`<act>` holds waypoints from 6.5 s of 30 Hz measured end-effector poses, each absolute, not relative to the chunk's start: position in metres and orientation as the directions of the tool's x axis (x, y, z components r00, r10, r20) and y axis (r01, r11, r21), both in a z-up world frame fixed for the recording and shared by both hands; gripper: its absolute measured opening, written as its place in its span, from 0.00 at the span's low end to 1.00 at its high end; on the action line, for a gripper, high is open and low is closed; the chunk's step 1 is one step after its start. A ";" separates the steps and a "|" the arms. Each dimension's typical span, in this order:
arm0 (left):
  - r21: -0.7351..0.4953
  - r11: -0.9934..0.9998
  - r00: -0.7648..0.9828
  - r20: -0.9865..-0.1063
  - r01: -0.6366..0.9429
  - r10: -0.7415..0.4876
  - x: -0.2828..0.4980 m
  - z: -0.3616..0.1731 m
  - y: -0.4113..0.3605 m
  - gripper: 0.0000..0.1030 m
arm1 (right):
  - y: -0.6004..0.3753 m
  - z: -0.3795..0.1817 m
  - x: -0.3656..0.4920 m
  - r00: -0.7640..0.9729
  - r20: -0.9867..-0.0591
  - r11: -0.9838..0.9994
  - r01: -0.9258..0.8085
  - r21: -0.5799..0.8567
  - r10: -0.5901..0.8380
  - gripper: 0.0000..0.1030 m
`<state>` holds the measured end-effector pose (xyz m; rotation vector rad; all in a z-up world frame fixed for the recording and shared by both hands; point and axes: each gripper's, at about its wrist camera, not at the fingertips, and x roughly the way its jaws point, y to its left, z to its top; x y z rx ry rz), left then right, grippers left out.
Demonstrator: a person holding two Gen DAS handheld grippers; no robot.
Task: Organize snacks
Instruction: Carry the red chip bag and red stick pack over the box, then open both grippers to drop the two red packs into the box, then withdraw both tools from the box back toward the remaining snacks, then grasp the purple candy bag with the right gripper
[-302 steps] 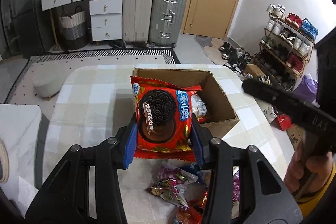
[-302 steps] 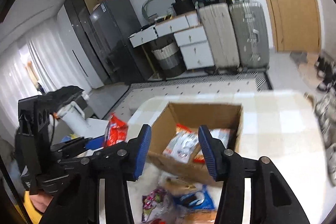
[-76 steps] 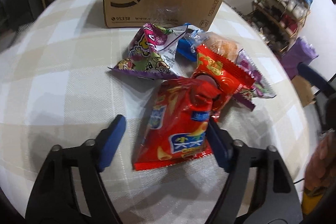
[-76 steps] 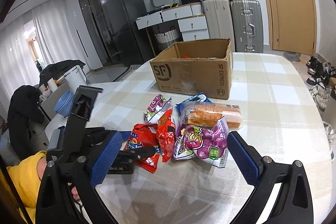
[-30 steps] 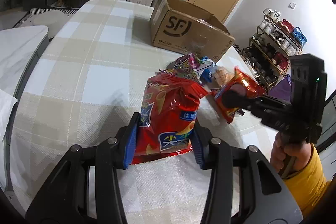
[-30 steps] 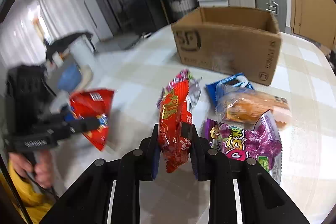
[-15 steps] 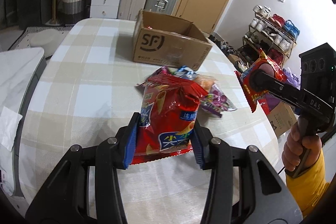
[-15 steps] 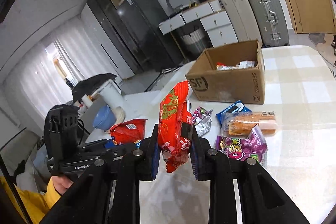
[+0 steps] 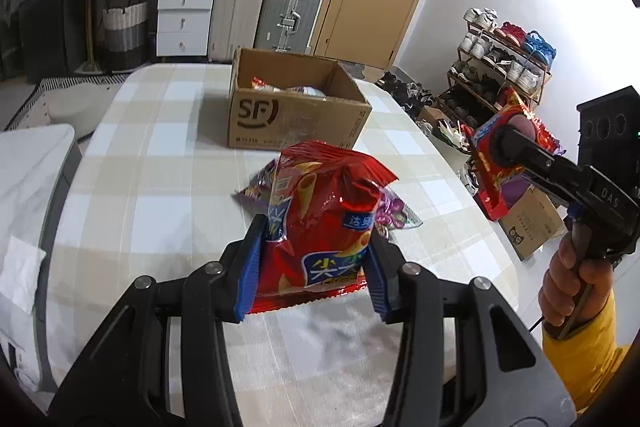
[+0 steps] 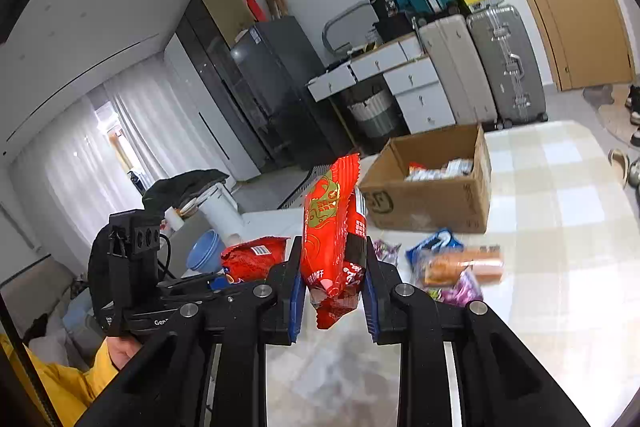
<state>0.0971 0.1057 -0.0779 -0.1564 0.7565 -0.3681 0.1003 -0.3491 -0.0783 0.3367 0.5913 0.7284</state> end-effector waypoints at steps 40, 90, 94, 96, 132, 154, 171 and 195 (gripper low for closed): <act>-0.164 0.950 0.752 -0.581 0.266 -0.311 0.246 0.032 0.087 0.41 | -0.299 0.010 0.257 0.648 -0.400 0.761 -0.530 0.374 0.648 0.24; -0.111 0.973 0.581 -0.786 0.204 -0.212 0.475 -0.104 0.034 0.60 | -0.280 -0.120 0.399 0.481 -0.685 0.836 -0.346 0.426 0.548 0.24; -0.109 0.973 0.587 -0.782 0.203 -0.210 0.467 -0.101 0.042 0.61 | -0.278 -0.120 0.398 0.476 -0.691 0.838 -0.342 0.425 0.544 0.24; -0.106 0.974 0.590 -0.780 0.202 -0.207 0.463 -0.099 0.044 0.61 | -0.277 -0.121 0.399 0.472 -0.696 0.840 -0.341 0.421 0.540 0.24; -0.041 0.988 0.753 -0.643 0.149 -0.141 0.256 0.032 0.055 0.79 | -0.292 0.017 0.224 0.690 -0.480 0.840 -0.443 0.314 0.543 0.44; -0.091 0.991 0.851 -0.510 0.096 -0.129 0.053 0.040 0.088 1.00 | -0.338 -0.006 0.057 0.776 -0.355 0.848 -0.420 0.324 0.521 0.66; -0.075 0.991 0.773 -0.620 0.109 -0.132 0.061 -0.057 0.069 1.00 | -0.350 -0.097 0.057 0.721 -0.453 0.846 -0.381 0.373 0.524 0.87; -0.070 0.993 0.632 -0.766 0.098 -0.117 0.188 -0.148 0.058 1.00 | -0.332 -0.190 0.150 0.575 -0.683 0.893 -0.296 0.339 0.450 0.87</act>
